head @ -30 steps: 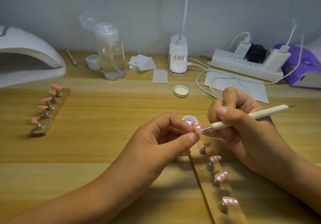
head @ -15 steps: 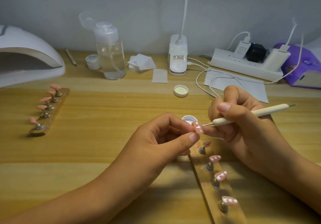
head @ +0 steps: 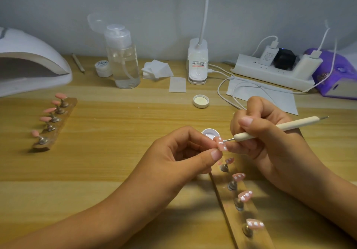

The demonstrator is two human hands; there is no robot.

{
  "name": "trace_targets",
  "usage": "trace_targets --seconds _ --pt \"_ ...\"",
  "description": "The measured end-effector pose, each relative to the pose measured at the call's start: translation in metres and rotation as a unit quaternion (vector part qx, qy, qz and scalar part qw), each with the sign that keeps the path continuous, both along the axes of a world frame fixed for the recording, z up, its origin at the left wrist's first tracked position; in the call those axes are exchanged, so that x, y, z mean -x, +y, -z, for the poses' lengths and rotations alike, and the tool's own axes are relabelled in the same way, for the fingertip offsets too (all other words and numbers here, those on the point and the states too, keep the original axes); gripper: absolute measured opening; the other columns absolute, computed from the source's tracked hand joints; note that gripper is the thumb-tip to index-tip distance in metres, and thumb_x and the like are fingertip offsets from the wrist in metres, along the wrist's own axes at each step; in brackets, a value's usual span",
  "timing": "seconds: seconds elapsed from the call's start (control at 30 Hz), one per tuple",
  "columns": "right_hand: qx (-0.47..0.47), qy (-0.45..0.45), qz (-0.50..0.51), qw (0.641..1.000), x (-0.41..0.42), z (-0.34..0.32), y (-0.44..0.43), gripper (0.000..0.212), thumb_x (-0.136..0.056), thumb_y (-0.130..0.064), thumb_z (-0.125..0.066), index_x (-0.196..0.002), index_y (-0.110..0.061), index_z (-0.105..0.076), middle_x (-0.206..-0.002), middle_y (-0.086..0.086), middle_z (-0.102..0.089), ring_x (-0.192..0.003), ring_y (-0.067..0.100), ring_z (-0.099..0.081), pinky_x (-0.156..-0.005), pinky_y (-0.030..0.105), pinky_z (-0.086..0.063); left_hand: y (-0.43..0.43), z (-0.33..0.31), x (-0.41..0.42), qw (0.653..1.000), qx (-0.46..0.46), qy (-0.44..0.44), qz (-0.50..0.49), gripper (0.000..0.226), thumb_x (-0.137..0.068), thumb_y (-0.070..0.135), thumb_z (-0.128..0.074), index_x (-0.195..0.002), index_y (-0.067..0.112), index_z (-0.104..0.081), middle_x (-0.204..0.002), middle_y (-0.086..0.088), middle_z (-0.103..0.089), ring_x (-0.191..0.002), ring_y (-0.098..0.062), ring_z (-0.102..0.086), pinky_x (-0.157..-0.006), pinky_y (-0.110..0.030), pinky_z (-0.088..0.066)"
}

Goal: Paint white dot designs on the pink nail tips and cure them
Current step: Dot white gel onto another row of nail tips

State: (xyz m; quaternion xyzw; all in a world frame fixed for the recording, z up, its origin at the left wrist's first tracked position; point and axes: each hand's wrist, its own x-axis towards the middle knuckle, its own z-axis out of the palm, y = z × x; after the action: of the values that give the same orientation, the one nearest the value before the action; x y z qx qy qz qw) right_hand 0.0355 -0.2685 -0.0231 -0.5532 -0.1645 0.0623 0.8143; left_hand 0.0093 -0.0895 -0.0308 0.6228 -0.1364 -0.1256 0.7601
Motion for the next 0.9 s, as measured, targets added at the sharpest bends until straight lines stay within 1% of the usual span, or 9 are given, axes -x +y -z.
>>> trace_targets --seconds 0.2,0.43,0.6,0.73,0.9 --pt "0.004 0.003 -0.001 1.0 0.0002 0.0003 -0.0006 0.019 -0.074 -0.014 -0.063 -0.059 -0.02 -0.053 -0.056 -0.002 -0.05 -0.051 0.004 -0.05 -0.055 0.02 -0.055 0.0008 0.0008 0.0 1.0 -0.003 0.0 0.003 0.009 -0.073 0.015 -0.07 -0.074 0.024 -0.072 -0.073 0.006 -0.067 -0.067 -0.003 -0.061 -0.064 -0.014 -0.05" --pt "-0.001 0.003 -0.004 1.0 0.0008 -0.0005 -0.0004 0.018 -0.073 -0.014 -0.063 -0.059 -0.021 -0.054 -0.056 -0.003 -0.051 -0.051 0.003 -0.051 -0.054 0.02 -0.055 0.0007 0.0008 -0.0003 1.0 -0.006 -0.002 0.003 0.01 -0.073 0.016 -0.07 -0.074 0.025 -0.072 -0.072 0.006 -0.067 -0.066 -0.003 -0.061 -0.064 -0.014 -0.049" --pt "-0.003 0.007 -0.001 1.0 0.0008 -0.0019 -0.0003 0.023 -0.07 -0.005 -0.065 -0.059 -0.019 -0.052 -0.055 -0.002 -0.048 -0.051 0.004 -0.052 -0.055 0.021 -0.055 0.0009 0.0013 -0.0005 1.0 -0.004 -0.001 0.002 0.009 -0.073 0.016 -0.07 -0.074 0.024 -0.072 -0.073 0.006 -0.067 -0.068 -0.004 -0.061 -0.064 -0.015 -0.05" --pt "0.001 0.006 -0.004 1.0 0.0006 -0.0023 -0.0004 0.019 -0.076 -0.017 -0.062 -0.059 -0.022 -0.054 -0.055 -0.003 -0.05 -0.052 0.003 -0.052 -0.055 0.021 -0.055 0.001 0.0004 0.0001 1.0 -0.011 -0.009 0.01 0.008 -0.073 0.016 -0.071 -0.075 0.024 -0.072 -0.073 0.008 -0.068 -0.067 -0.003 -0.06 -0.065 -0.014 -0.049" --pt "0.006 0.011 0.001 1.0 -0.0002 -0.0013 -0.0014 0.019 -0.076 -0.017 -0.063 -0.06 -0.02 -0.053 -0.055 -0.002 -0.049 -0.051 0.004 -0.05 -0.054 0.021 -0.055 0.0006 0.0 0.0005 1.0 -0.014 -0.005 0.01 0.007 -0.071 0.018 -0.073 -0.075 0.023 -0.073 -0.075 0.005 -0.069 -0.066 -0.004 -0.058 -0.065 -0.015 -0.048"
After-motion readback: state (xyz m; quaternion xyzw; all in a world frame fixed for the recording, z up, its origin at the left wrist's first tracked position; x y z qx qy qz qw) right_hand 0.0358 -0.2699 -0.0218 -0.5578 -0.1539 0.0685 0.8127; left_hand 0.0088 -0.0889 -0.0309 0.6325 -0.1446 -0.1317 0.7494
